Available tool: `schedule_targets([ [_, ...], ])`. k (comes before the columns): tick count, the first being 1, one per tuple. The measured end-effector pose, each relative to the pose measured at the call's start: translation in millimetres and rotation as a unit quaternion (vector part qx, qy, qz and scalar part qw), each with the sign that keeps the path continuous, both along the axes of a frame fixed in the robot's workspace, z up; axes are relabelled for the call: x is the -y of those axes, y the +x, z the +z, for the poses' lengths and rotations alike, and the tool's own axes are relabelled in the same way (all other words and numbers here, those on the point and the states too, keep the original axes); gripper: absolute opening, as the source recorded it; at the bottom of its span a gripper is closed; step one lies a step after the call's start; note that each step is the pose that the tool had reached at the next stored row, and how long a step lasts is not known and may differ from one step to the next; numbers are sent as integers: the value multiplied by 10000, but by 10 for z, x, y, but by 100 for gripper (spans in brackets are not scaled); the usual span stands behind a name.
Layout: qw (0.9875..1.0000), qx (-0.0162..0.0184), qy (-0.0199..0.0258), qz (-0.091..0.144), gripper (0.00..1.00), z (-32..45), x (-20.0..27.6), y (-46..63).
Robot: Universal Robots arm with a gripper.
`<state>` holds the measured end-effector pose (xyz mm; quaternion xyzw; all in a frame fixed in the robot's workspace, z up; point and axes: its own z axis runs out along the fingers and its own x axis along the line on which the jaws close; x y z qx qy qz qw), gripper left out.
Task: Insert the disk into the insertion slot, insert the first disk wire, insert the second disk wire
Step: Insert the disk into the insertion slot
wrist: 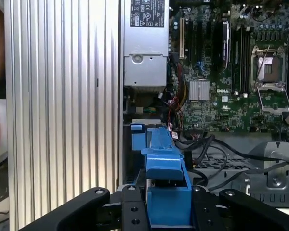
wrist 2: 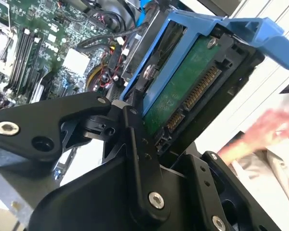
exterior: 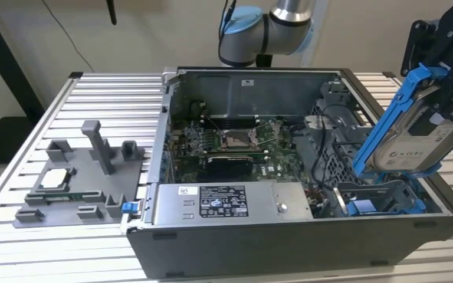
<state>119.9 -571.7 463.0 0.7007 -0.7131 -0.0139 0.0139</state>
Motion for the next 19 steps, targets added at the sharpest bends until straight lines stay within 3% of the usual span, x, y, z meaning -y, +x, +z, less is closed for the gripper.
schedule_targets([
  [19,10000,0,3,0,0,-251,0,6],
])
